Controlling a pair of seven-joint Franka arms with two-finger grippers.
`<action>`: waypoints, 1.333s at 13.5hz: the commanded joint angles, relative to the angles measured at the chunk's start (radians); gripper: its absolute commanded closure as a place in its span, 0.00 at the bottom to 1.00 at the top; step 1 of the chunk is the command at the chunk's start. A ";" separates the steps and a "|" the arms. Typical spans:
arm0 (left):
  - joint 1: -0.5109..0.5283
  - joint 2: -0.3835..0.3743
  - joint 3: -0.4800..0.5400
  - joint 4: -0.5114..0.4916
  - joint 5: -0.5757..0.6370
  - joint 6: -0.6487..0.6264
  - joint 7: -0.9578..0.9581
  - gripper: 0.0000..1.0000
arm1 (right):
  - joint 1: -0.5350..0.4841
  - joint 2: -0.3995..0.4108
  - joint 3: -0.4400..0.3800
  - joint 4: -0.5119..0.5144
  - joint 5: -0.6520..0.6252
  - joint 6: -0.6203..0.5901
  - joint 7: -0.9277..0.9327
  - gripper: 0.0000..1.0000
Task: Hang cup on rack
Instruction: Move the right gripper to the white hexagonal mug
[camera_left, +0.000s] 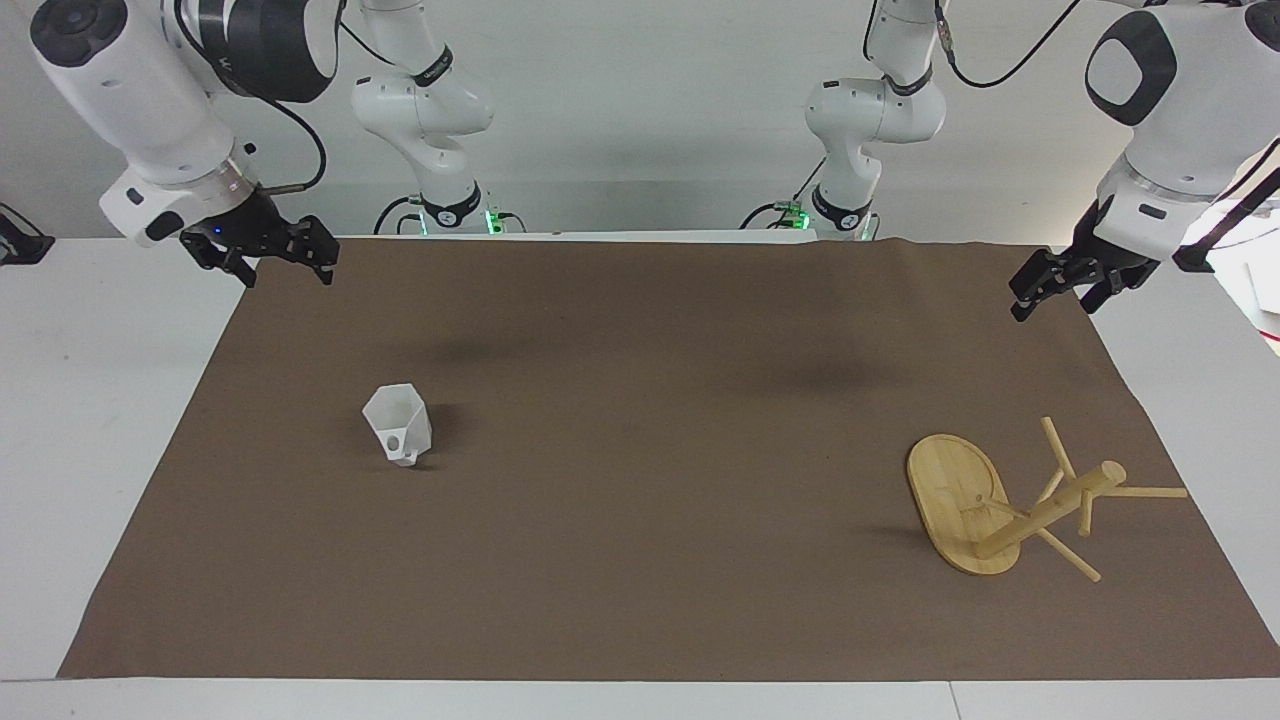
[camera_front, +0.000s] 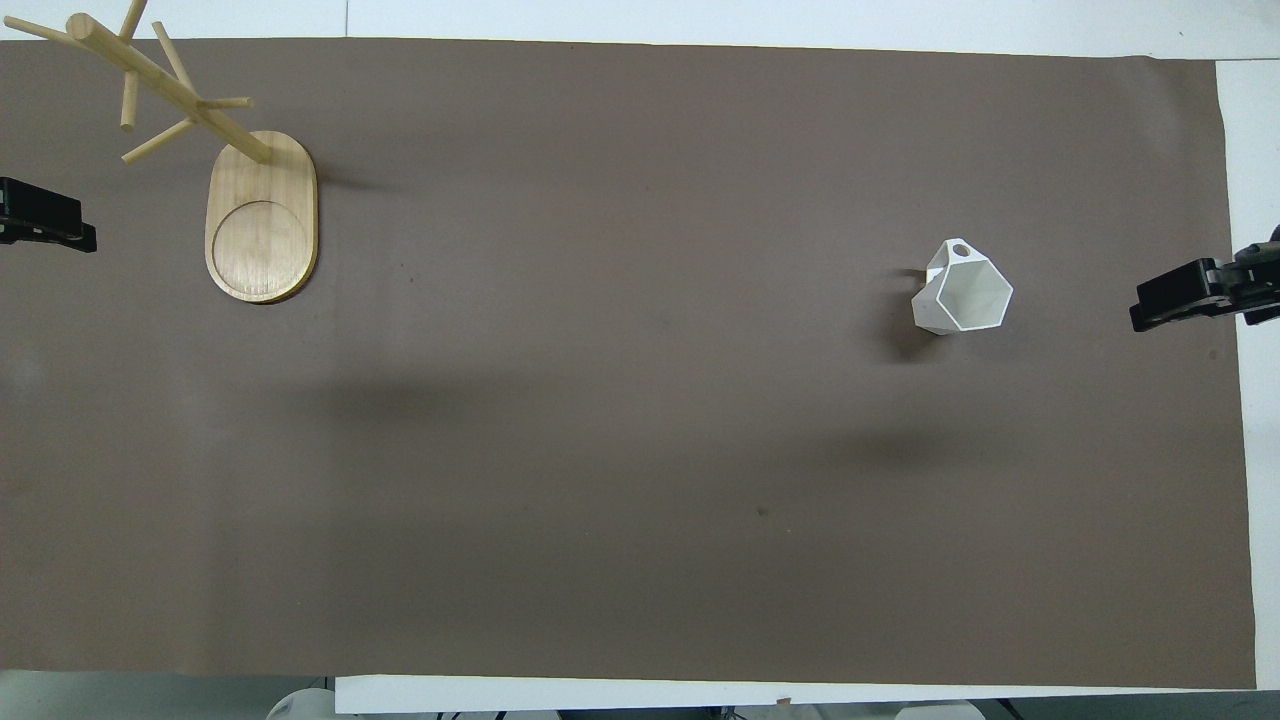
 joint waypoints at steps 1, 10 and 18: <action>0.003 -0.032 -0.010 -0.028 0.017 -0.011 -0.005 0.00 | -0.008 -0.006 0.009 0.001 -0.005 0.007 0.019 0.01; 0.010 -0.034 -0.010 -0.029 0.017 -0.011 -0.005 0.00 | -0.011 -0.026 0.006 -0.030 -0.003 -0.021 -0.011 0.01; 0.012 -0.034 -0.010 -0.029 0.017 -0.011 -0.005 0.00 | -0.223 0.098 0.005 -0.042 0.248 0.199 -0.984 0.01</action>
